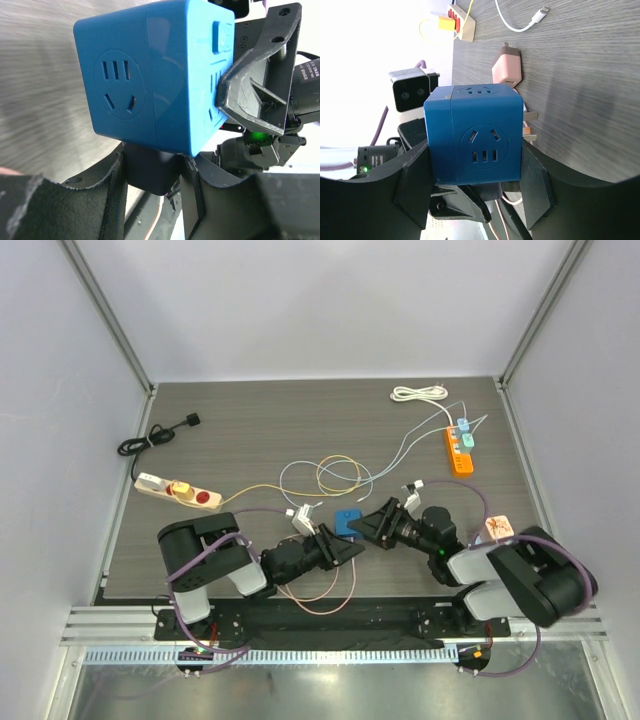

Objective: Pull the plug off the socket

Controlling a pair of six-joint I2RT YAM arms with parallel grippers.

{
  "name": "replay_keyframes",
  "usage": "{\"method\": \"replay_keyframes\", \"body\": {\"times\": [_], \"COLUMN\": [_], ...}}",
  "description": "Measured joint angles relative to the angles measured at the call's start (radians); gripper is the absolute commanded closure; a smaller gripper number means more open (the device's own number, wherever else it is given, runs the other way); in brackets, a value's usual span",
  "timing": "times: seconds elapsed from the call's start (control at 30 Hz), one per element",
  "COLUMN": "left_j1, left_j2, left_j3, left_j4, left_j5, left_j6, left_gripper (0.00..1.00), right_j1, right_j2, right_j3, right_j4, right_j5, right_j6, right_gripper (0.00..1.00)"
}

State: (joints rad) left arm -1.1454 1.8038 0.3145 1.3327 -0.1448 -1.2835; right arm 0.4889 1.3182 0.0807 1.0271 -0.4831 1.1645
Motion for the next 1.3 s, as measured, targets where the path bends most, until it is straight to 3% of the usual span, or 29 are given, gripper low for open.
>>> {"method": "replay_keyframes", "body": {"times": [0.23, 0.6, 0.7, 0.87, 1.03, 1.17, 1.3], "left_j1": [0.010, 0.014, 0.023, -0.034, -0.019, 0.043, 0.161], "left_j2": [0.000, -0.038, -0.048, -0.072, -0.115, -0.150, -0.182], "left_j3": [-0.055, -0.105, -0.111, -0.170, -0.197, -0.218, -0.229], "left_j4": [0.013, 0.027, 0.034, -0.006, -0.015, -0.015, -0.020], "left_j5": [-0.065, -0.101, -0.109, 0.042, 0.070, 0.108, 0.179], "left_j6": [-0.028, -0.027, -0.015, 0.032, 0.040, 0.029, 0.008], "left_gripper": [1.00, 1.00, 1.00, 1.00, 1.00, 1.00, 1.00], "right_j1": [0.019, 0.029, 0.030, -0.029, -0.035, -0.032, -0.032], "right_j2": [0.261, 0.360, 0.357, 0.344, 0.297, 0.213, 0.022], "right_j3": [0.076, 0.157, 0.195, 0.348, 0.361, 0.340, 0.282], "right_j4": [0.150, 0.190, 0.156, 0.100, 0.061, -0.054, -0.218], "right_j5": [-0.038, -0.103, -0.095, 0.151, 0.237, 0.246, 0.251], "right_j6": [0.061, 0.059, 0.044, 0.028, 0.013, -0.045, -0.142], "right_gripper": [0.99, 0.99, 0.99, 0.99, 0.99, 0.99, 0.99]}}
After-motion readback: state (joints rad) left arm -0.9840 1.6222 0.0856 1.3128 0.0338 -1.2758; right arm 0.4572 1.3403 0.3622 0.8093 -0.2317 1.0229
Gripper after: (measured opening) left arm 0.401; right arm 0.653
